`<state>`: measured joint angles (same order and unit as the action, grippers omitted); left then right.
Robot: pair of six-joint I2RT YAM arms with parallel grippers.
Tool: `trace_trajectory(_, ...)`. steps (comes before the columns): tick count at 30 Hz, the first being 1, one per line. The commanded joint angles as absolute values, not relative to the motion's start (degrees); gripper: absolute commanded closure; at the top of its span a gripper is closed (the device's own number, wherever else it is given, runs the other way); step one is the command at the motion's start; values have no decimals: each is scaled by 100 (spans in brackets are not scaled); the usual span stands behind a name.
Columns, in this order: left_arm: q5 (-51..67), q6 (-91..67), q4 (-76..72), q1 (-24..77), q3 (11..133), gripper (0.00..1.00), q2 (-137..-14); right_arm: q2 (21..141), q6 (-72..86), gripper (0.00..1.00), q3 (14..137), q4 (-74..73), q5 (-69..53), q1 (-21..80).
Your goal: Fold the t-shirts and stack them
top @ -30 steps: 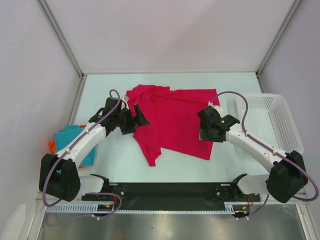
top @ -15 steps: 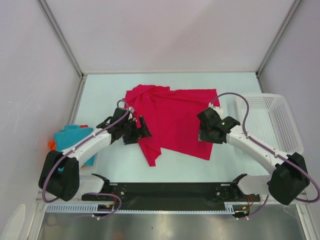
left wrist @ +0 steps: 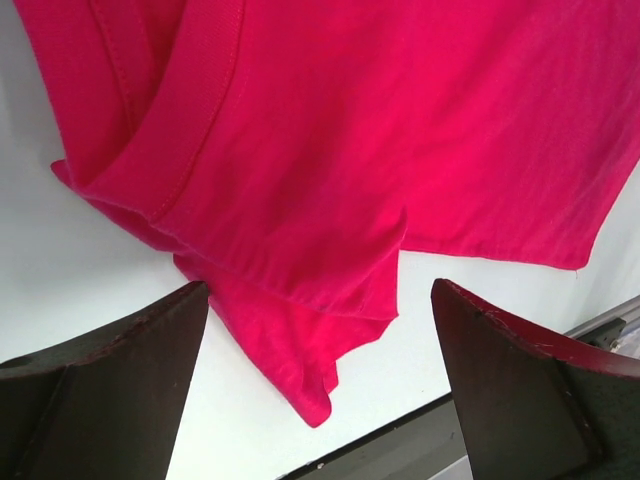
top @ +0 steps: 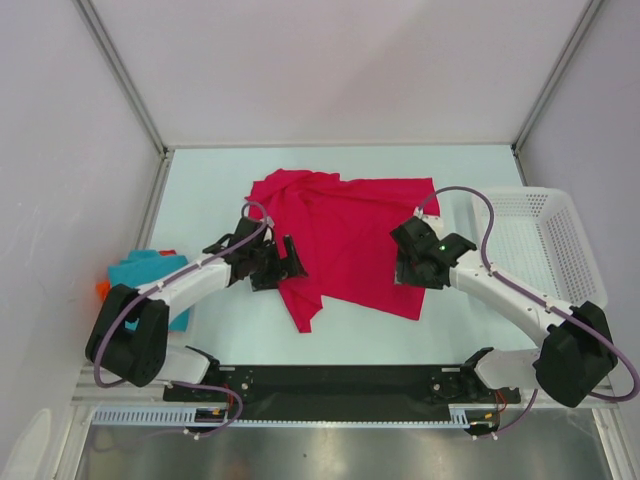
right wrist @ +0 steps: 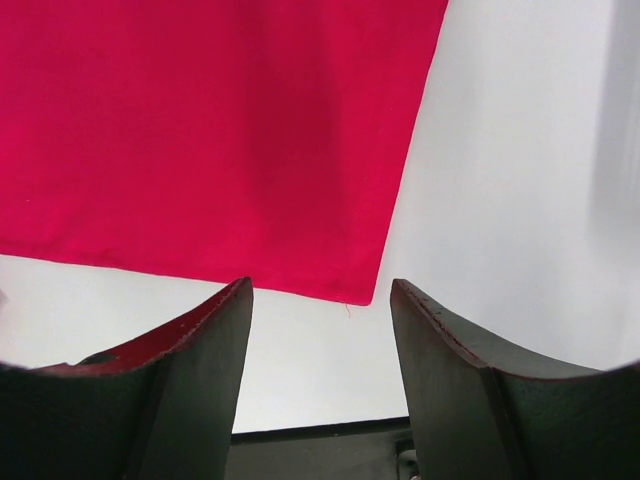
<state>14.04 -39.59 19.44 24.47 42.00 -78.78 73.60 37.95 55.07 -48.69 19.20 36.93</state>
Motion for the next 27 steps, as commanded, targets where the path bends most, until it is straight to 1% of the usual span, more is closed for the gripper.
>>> trace_trajectory(1, 1406, -4008, 1600, 2531, 4192, 3, -8033, 7391, 3929, 38, 5598, -4974, 2083, 3735)
trace_trajectory(4, 1468, -3990, 1503, 2540, 4184, 12, -8112, 7400, 3920, 38, 5625, -5001, 2109, 3735)
trace_trajectory(5, 1503, -3982, 1486, 2540, 4184, 19, -8130, 7426, 3920, 38, 5634, -5010, 2109, 3744)
trace_trajectory(6, 1520, -3973, 1442, 2540, 4184, 25, -8156, 7444, 3929, 38, 5642, -5010, 2109, 3744)
trace_trajectory(7, 1529, -3973, 1433, 2540, 4184, 37, -8174, 7453, 3920, 38, 5651, -5010, 2109, 3753)
trace_trajectory(9, 1555, -3981, 1415, 2540, 4192, 55, -8191, 7497, 3929, 38, 5669, -5010, 2109, 3770)
trace_trajectory(10, 1564, -3981, 1415, 2549, 4192, 73, -8200, 7514, 3929, 38, 5678, -5010, 2109, 3779)
trace_trajectory(12, 1573, -3990, 1415, 2549, 4201, 87, -8218, 7541, 3937, 39, 5687, -5010, 2118, 3797)
trace_trajectory(13, 1565, -3990, 1432, 2540, 4210, 100, -8235, 7558, 3937, 39, 5695, -5001, 2118, 3806)
trace_trajectory(22, 1529, -3938, 1634, 2540, 4280, 99, -8095, 7594, 3929, 39, 5686, -4983, 2118, 3823)
trace_trajectory(24, 1547, -3894, 1731, 2549, 4350, 93, -8025, 7603, 3946, 39, 5669, -4975, 2127, 3823)
trace_trajectory(25, 1556, -3850, 1758, 2549, 4377, 82, -8007, 7611, 3938, 39, 5669, -4957, 2110, 3823)
trace_trajectory(27, 1538, -3832, 1845, 2549, 4438, 68, -7937, 7603, 3937, 39, 5669, -4957, 2109, 3823)
